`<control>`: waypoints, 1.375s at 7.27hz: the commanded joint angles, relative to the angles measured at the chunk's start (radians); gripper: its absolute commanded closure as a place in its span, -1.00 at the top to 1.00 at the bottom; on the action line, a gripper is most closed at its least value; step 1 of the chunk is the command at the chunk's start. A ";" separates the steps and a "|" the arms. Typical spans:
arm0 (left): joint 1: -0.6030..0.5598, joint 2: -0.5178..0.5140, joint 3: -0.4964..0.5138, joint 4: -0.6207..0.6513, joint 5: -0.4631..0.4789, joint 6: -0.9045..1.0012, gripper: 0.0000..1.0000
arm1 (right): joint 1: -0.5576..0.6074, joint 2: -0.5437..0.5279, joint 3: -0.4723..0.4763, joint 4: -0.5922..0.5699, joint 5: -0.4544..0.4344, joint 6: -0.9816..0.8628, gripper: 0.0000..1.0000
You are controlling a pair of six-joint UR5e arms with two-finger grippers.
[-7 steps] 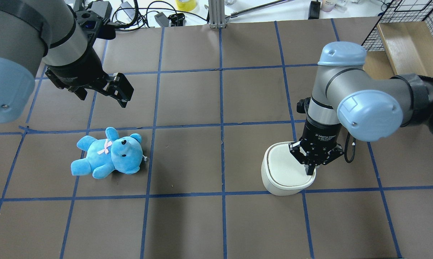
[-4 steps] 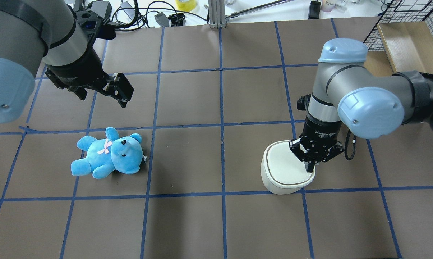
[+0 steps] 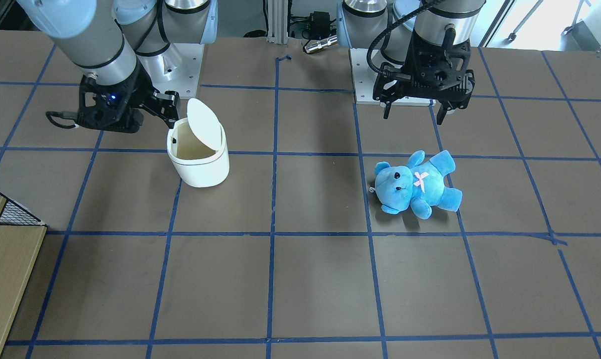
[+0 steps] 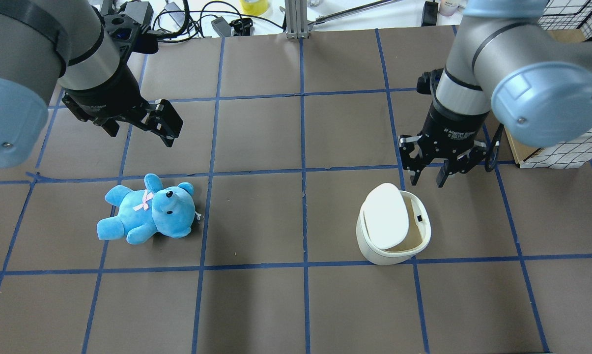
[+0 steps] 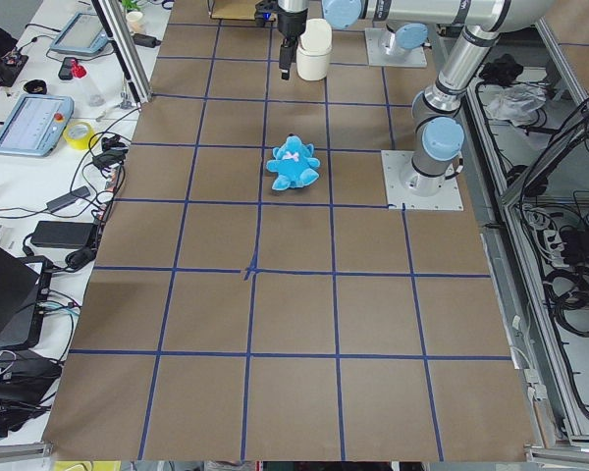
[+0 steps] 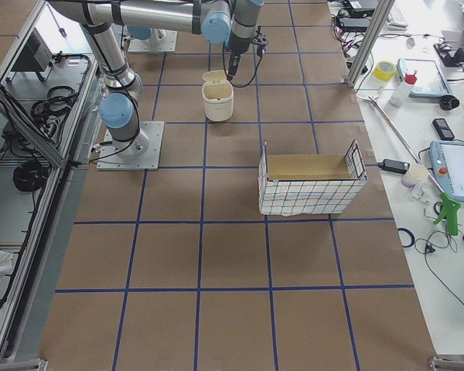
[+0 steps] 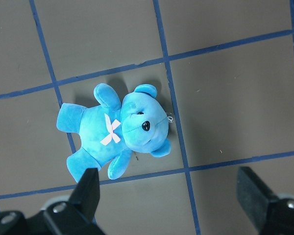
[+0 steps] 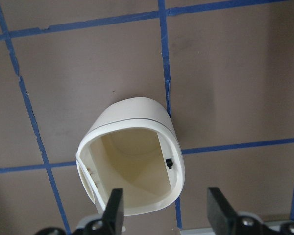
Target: Open trash can with right arm
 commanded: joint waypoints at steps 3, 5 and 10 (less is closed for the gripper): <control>0.000 0.000 0.000 0.000 0.000 0.000 1.00 | -0.003 -0.014 -0.129 -0.040 -0.070 -0.001 1.00; 0.000 0.000 0.000 0.000 0.000 0.000 1.00 | -0.002 -0.011 -0.123 -0.042 -0.073 0.002 1.00; 0.000 0.000 0.000 0.000 0.000 0.000 1.00 | -0.002 -0.008 -0.123 -0.039 -0.065 -0.011 1.00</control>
